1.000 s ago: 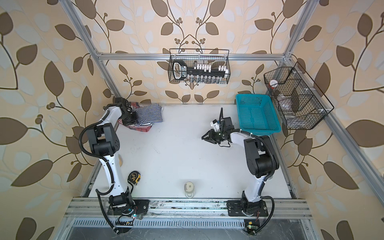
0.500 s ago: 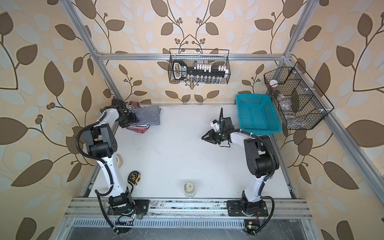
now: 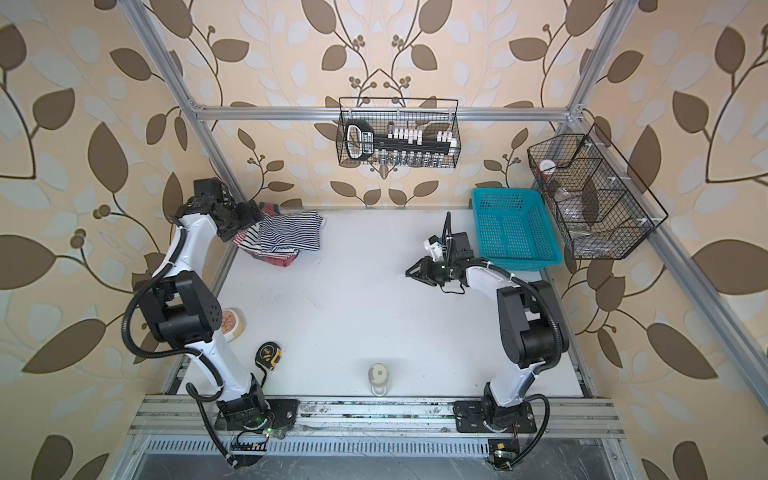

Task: Fold and stack tank tops
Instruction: Place the tank top among several tank tops, then reset both arms

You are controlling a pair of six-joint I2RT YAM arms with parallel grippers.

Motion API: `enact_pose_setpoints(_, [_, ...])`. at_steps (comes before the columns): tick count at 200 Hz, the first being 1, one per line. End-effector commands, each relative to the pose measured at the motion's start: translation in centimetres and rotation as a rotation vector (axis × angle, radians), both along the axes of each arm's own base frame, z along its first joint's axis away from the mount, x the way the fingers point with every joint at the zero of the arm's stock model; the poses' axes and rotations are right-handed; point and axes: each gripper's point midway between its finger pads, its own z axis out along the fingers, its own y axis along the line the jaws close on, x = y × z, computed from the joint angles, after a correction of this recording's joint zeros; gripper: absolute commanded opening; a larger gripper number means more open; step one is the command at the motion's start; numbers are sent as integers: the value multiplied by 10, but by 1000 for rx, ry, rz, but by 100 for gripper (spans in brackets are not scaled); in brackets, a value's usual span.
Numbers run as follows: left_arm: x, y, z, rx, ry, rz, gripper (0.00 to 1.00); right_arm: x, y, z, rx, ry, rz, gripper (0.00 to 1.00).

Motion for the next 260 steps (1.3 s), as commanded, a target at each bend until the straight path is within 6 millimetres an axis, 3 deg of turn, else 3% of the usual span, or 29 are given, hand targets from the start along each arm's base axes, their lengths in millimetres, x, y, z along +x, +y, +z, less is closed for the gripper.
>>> enact_pose_setpoints(1, [-23, -20, 29, 0, -105, -21, 99, -10, -23, 17, -35, -81, -14, 34])
enact_pose_setpoints(3, [-26, -22, 37, 9, -130, -24, 99, -11, -26, 20, -37, -91, -18, 34])
enact_pose_setpoints(21, [-49, -40, 33, 74, -193, -50, 99, -18, -50, 38, -78, -179, -34, 38])
enact_pose_setpoints(24, [-57, -43, 41, 93, -225, -50, 99, -20, -54, 41, -88, -197, -38, 41])
enact_pose_setpoints(30, [-67, -47, 41, 118, -250, -44, 99, -22, -63, 47, -111, -232, -48, 67])
enact_pose_setpoints(33, [-71, -48, 39, 128, -260, -40, 99, -23, -67, 50, -124, -248, -53, 93])
enact_pose_setpoints(36, [-76, -50, 39, 140, -274, -34, 99, -24, -72, 51, -137, -259, -61, 99])
enact_pose_setpoints(62, [-109, -63, 13, 235, -296, 11, 99, -29, -112, 63, -272, -371, -150, 100])
enact_pose_setpoints(96, [-125, -75, -38, 457, -262, 60, 99, -28, -190, 65, -532, -553, -507, 100])
enact_pose_setpoints(110, [-131, -71, -62, 484, -258, 84, 99, -32, -209, 58, -605, -619, -593, 100])
enact_pose_setpoints(132, [-138, -67, -91, 512, -269, 98, 99, -36, -219, 39, -662, -660, -637, 100])
enact_pose_setpoints(165, [-135, -69, -124, 534, -251, 62, 99, -39, -216, 16, -633, -764, -675, 100])
enact_pose_setpoints(170, [-133, -70, -129, 531, -244, 57, 99, -37, -213, 20, -604, -794, -680, 100])
enact_pose_setpoints(210, [-122, -78, -135, 529, -217, 0, 99, -39, -206, 24, -646, -869, -636, 100])
enact_pose_setpoints(231, [-120, -81, -133, 539, -231, -29, 99, -39, -195, 19, -641, -942, -608, 100])
enact_pose_setpoints(247, [-118, -80, -130, 568, -265, -31, 99, -29, -186, 4, -703, -889, -546, 100])
enact_pose_setpoints(260, [-119, -76, -135, 565, -325, -23, 99, -28, -184, 3, -711, -890, -544, 100])
